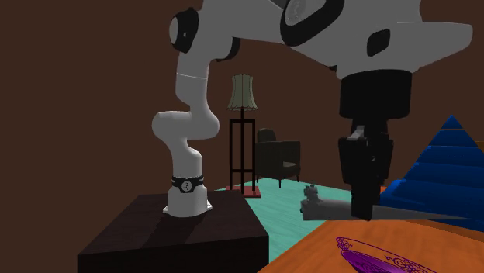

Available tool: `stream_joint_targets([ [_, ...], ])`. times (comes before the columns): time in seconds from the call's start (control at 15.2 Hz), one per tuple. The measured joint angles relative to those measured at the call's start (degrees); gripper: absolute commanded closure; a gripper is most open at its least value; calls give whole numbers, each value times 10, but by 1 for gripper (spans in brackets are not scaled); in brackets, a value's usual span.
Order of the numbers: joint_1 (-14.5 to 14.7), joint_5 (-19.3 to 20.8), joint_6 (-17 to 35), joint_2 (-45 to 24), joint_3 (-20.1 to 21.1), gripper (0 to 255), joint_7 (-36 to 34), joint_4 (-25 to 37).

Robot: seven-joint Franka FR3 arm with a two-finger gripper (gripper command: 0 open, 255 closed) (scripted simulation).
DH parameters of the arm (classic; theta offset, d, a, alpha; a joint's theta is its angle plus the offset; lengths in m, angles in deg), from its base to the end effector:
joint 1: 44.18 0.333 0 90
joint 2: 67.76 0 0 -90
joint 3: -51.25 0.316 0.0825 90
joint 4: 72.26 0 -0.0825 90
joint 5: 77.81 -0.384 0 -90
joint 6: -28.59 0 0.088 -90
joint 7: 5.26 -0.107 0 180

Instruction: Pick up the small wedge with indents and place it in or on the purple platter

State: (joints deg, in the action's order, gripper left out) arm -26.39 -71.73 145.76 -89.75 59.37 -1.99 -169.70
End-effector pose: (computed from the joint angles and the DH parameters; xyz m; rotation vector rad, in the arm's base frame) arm 0.5941 0.2725 0.3701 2.9785 0.8407 -0.0405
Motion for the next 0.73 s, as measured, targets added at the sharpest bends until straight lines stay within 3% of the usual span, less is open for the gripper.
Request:
stream_joint_targets([
  [0.26, 35, 6, -11, -19, 13, 255, -48, 26],
  [0.73, 41, 12, 25, -44, 12, 255, -59, 16],
])
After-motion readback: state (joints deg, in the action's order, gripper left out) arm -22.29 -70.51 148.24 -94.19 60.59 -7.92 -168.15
